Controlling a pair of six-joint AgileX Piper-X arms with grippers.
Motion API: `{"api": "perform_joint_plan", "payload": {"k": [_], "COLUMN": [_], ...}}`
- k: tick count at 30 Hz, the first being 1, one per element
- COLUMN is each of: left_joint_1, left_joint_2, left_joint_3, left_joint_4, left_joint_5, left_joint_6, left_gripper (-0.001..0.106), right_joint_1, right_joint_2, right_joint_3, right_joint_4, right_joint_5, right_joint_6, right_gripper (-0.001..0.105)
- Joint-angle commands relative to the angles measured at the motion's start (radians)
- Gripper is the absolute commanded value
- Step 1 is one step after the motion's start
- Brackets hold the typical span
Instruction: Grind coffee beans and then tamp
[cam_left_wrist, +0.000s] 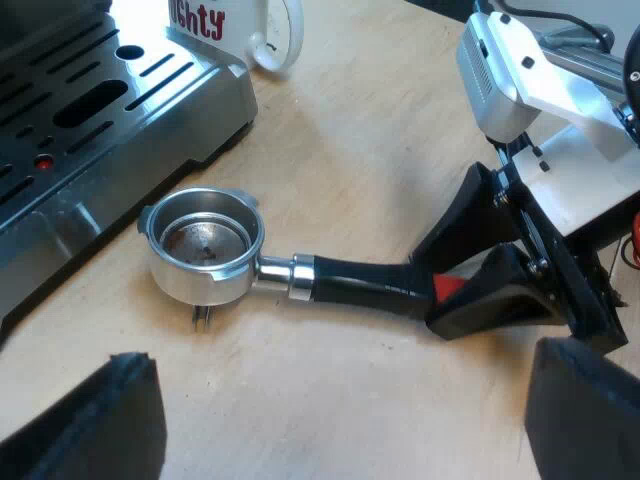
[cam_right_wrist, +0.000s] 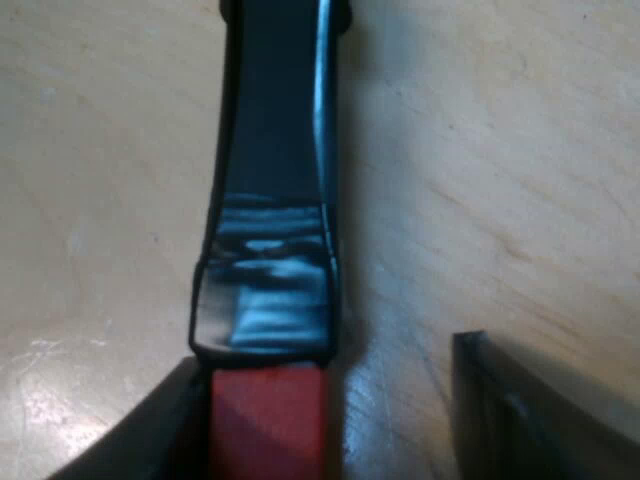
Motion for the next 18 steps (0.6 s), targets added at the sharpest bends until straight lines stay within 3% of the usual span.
{"api": "perform_joint_plan", "payload": {"k": [1,18], "left_joint_1": [-0.004,-0.004], "left_joint_2": [-0.007,-0.007], "left_joint_3": [0.0,0.0], "left_joint_4": [0.003,0.003], "left_joint_5": [0.007,0.007], "left_joint_6": [0.001,0.001], "left_gripper": [0.081,0.081], "right_joint_1": [-0.004,-0.004], "right_joint_2": [-0.007,-0.032], "right_joint_3": [-0.009,-0.19], "right_joint_4": [0.002,0.4], "right_joint_5": [0.007,0.007], "right_joint_6": [-0.011,-0.011], "right_gripper": [0.064,0.066]}}
